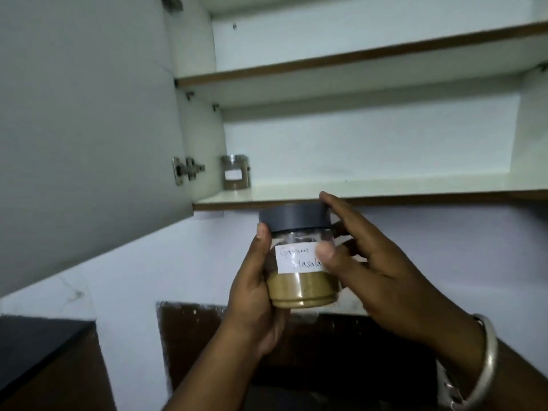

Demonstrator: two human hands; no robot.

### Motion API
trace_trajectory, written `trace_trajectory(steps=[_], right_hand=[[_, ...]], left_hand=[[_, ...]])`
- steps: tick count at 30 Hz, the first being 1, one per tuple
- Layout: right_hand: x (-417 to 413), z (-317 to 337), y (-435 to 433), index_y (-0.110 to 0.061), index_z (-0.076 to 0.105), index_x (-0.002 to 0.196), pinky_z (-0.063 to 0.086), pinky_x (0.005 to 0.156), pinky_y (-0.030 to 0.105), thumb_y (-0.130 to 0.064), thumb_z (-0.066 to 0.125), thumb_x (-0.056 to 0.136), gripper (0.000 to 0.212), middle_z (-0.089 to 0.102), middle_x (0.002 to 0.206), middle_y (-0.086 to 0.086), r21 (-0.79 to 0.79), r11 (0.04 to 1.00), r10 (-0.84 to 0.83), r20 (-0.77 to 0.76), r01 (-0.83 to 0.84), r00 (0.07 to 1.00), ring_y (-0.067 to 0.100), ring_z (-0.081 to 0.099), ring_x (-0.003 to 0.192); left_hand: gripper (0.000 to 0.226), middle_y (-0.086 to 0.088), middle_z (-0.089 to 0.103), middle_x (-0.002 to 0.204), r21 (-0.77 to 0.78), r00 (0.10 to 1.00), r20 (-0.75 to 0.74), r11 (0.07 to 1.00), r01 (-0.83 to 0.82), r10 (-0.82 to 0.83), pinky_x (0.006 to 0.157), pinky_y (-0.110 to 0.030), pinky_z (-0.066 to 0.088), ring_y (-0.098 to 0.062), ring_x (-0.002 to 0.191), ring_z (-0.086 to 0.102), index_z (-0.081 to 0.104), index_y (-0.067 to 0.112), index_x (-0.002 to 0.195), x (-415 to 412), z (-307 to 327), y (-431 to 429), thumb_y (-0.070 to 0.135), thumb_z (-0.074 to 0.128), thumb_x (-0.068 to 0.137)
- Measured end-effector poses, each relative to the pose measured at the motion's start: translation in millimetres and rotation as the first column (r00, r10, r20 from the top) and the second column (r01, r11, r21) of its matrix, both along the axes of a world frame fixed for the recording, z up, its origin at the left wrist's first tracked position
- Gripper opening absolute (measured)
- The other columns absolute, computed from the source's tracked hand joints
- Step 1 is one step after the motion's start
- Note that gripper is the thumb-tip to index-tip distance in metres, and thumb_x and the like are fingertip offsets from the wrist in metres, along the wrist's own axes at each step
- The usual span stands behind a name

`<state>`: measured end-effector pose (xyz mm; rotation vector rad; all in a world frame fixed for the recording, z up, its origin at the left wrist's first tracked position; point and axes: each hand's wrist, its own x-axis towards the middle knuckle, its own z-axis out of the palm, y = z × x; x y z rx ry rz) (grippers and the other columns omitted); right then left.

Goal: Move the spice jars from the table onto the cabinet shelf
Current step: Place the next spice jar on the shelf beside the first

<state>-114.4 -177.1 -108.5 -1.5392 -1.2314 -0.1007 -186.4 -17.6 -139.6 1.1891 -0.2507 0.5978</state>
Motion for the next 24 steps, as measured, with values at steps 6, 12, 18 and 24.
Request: trace_trajectory(steps=[6,12,18,24], right_hand=[[42,75,63,-0.044,0.015,0.154,0.05,0.067,0.011,-0.055,0.074,0.081,0.095,0.058,0.122,-0.016,-0.111,0.984,-0.113,0.213,0.139,0.97,-0.005,0.065,0.091],[120,122,163,-0.028,0.034,0.127,0.06,0.054,0.032,-0.035,0.08,0.079,0.067,0.063,0.105,0.001,-0.219,0.961,-0.142,0.138,0.17,0.98,0.018,0.069,0.085],[203,134,276,-0.018,0.031,0.125,0.058,0.072,0.037,-0.029,0.085,0.076,0.074,0.062,0.115,0.012,-0.246,0.913,-0.265,0.245,0.324,0.933,0.029,0.067,0.095],[245,123,352,-0.016,0.03,0.131,0.056,0.095,0.05,-0.027,0.087,0.074,0.082,0.056,0.124,0.016,-0.297,0.862,-0.33,0.286,0.411,0.9,0.036,0.063,0.109]], left_hand=[[0.065,-0.017,0.073,0.127,0.155,0.996,0.059,0.985,-0.082,0.073,0.084,-0.042,0.06,-0.031,0.114,0.073,0.07,0.021,0.132,51,72,58,0.071,0.053,0.093],[0.062,-0.005,0.08,0.103,0.46,0.774,0.1,0.66,-0.594,0.626,0.081,-0.041,0.061,-0.025,0.098,0.077,0.077,0.025,0.111,115,99,156,0.071,0.035,0.1],[0.039,0.0,0.073,0.111,0.892,0.315,0.363,-0.23,-0.389,0.877,0.076,-0.033,0.05,-0.026,0.103,0.066,0.075,0.025,0.106,159,74,238,0.041,0.04,0.105],[0.039,0.003,0.066,0.127,0.894,0.325,0.389,-0.267,-0.361,0.862,0.086,-0.033,0.049,-0.024,0.115,0.059,0.072,0.03,0.117,169,73,250,0.039,0.037,0.104]])
